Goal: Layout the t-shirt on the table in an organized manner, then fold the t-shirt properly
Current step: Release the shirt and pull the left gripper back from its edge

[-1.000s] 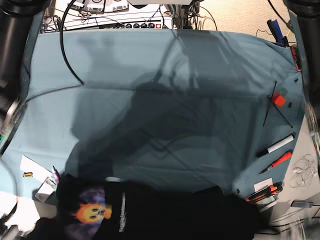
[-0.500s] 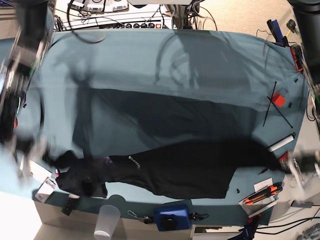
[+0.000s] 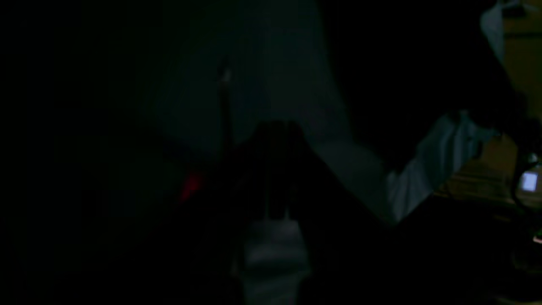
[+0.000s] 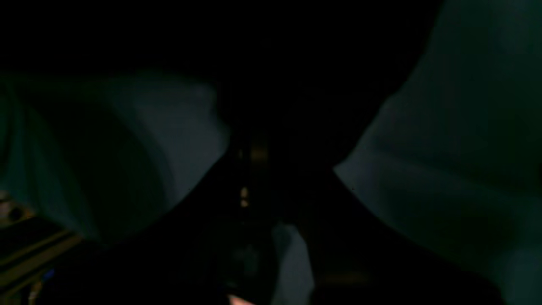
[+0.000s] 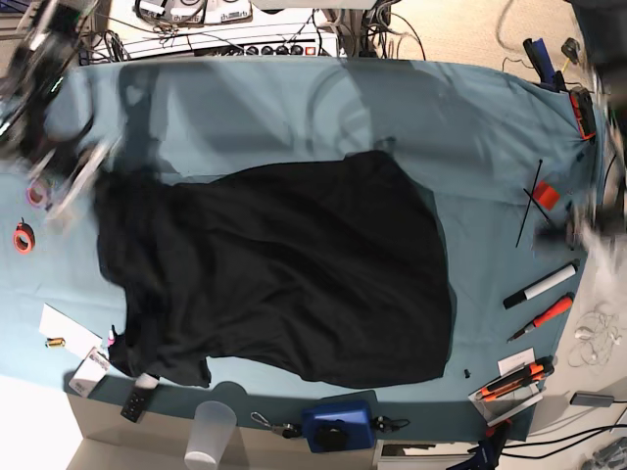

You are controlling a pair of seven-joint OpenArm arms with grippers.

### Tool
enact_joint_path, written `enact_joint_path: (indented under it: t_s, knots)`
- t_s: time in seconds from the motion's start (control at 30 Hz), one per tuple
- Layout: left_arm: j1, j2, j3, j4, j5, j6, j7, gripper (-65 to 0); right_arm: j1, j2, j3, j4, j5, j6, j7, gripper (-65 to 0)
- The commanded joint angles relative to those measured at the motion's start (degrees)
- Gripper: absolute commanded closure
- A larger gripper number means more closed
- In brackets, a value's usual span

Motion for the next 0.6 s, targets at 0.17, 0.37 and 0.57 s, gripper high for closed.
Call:
enact_joint_path:
  t_s: [0.17,0.37,0.57]
  knots:
    - [4.8,-1.3,-0.6,0.9,-5.7,-1.0,-0.3,0.0,-5.1,-3.5,0.4,1.8,1.2,1.2,1.0,0.0]
    - [5.8,1.7,-0.6,2.2,-12.6,-2.5,-0.3,0.0,-6.2,-4.9,0.4,1.8,-0.1,1.2,1.0,0.0]
    - [6.2,8.5,-0.6,10.1,-12.8,-2.5,-0.3,0.0,-6.2,-4.9,0.4,1.8,-4.6,1.2,1.9,0.0]
